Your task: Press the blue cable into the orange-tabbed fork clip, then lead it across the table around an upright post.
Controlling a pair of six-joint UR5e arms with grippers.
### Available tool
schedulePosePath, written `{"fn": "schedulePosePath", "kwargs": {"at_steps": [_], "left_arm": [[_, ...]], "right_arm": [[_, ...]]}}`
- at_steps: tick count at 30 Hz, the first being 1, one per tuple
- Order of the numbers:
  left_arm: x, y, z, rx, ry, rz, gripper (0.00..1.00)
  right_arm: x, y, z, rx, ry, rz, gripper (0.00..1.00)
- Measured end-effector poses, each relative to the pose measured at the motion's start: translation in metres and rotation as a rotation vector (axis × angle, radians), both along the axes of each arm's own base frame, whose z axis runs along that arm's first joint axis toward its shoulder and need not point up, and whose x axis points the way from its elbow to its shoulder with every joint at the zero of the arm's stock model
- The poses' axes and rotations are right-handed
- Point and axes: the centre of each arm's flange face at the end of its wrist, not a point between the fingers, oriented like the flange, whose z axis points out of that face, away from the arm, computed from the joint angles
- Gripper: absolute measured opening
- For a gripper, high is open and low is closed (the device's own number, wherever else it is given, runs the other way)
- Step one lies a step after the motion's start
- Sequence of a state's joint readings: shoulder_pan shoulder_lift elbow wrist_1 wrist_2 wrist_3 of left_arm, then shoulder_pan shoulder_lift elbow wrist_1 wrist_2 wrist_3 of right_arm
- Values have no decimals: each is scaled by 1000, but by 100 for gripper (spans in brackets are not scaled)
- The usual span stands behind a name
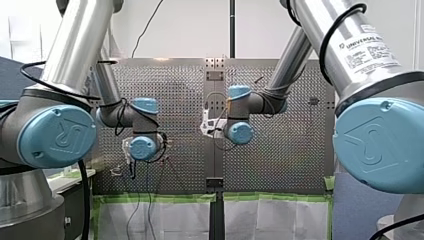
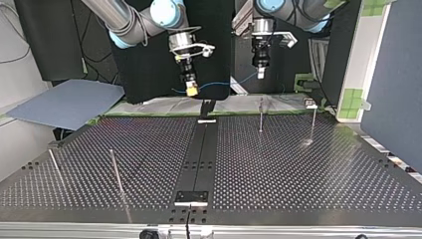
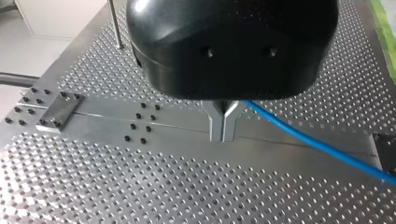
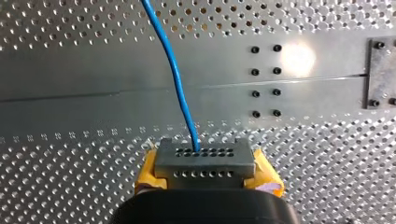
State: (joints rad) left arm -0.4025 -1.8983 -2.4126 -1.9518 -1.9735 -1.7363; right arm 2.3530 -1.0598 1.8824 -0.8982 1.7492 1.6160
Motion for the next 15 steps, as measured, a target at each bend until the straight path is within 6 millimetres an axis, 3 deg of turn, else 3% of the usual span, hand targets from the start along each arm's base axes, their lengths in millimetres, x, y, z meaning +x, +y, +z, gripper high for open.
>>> {"fn": "schedulePosePath", "kwargs": {"at_steps": [15], "left_arm": [[20,34,-41,16,46,0,0]], "right_arm": [[33,-11,-39,3,-6,29,0]]}}
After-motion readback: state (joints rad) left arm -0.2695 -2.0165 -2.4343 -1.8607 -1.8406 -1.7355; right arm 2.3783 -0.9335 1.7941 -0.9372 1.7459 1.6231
